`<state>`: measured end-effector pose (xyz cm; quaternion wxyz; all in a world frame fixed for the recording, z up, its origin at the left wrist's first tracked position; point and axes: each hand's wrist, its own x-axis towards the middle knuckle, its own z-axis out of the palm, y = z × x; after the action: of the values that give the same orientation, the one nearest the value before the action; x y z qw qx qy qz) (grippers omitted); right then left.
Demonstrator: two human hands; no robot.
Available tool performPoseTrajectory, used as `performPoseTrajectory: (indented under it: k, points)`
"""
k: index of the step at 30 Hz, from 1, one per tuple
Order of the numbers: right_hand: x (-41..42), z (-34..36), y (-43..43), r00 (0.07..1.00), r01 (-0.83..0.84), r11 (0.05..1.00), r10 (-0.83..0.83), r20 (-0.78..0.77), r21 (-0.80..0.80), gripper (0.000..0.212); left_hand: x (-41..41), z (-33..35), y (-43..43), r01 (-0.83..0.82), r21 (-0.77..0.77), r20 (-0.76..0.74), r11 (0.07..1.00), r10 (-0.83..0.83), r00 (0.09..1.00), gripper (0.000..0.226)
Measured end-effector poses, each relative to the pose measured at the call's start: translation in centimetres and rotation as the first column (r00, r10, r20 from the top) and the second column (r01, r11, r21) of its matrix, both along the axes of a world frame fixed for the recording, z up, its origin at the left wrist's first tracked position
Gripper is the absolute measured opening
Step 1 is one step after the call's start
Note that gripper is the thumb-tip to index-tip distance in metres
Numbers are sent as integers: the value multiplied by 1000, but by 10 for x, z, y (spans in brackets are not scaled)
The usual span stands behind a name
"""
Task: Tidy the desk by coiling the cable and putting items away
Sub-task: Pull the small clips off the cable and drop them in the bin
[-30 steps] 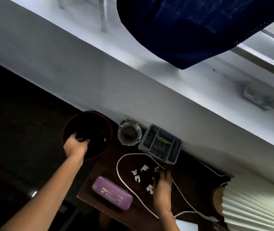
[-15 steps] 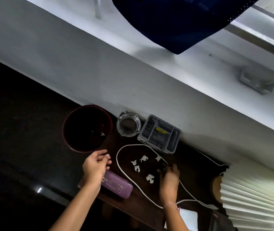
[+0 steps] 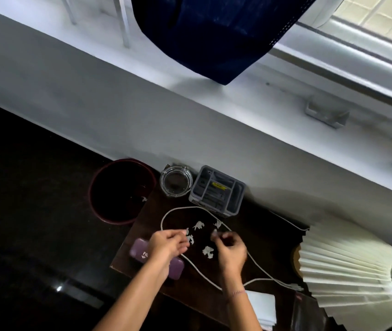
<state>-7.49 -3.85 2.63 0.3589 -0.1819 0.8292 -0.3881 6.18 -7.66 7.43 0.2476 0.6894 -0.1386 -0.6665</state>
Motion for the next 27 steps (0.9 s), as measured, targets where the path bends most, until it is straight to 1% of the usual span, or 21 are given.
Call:
performPoseTrajectory:
  k: [2, 3, 4, 8, 11, 13, 15, 17, 19, 21, 23, 24, 27]
  points:
    - [21, 18, -2, 980, 43, 984, -8, 200, -171, 34, -6, 8, 0, -31, 42, -93, 999, 35, 995, 7]
    - [29, 26, -3, 961, 60, 972, 6, 276, -229, 37, -8, 12, -1, -50, 54, -127, 997, 56, 990, 6]
    - [36, 32, -3, 950, 59, 962, 28, 311, -267, 38, -8, 15, -2, -66, 58, -151, 996, 74, 986, 4]
    - [54, 41, -6, 952, -9, 949, 104, 287, -314, 36, 2, 23, -5, -70, 4, -160, 998, 70, 985, 5]
    - [66, 41, -8, 932, -102, 934, 210, 296, -341, 29, 18, 24, -8, -91, -17, -152, 996, 88, 984, 9]
    - [75, 42, -7, 910, -202, 918, 305, 282, -342, 20, 33, 22, -10, -153, -22, -137, 988, 148, 979, 11]
    - [81, 42, -3, 896, -248, 907, 349, 276, -341, 16, 51, 19, -16, -247, -40, -98, 968, 243, 965, 8]
    - [82, 39, 5, 902, -227, 924, 319, 290, -309, 19, 71, 14, -27, -312, -68, -25, 948, 311, 950, 8]
    - [78, 33, 14, 910, -217, 941, 291, 295, -260, 21, 88, 9, -45, -326, -102, 40, 940, 331, 943, 12]
    - [72, 23, 26, 918, -233, 950, 286, 274, -208, 21, 104, 3, -66, -323, -127, 77, 938, 334, 940, 9]
    - [68, 14, 35, 930, -211, 963, 251, 268, -169, 26, 118, -2, -85, -329, -131, 79, 935, 341, 937, 6]
    - [66, 10, 38, 934, -170, 972, 212, 287, -163, 29, 125, -3, -94, -337, -129, 74, 933, 348, 935, 10]
    - [60, 6, 43, 925, -11, 987, 70, 375, -158, 37, 140, -10, -115, -332, -91, 92, 939, 340, 936, 44]
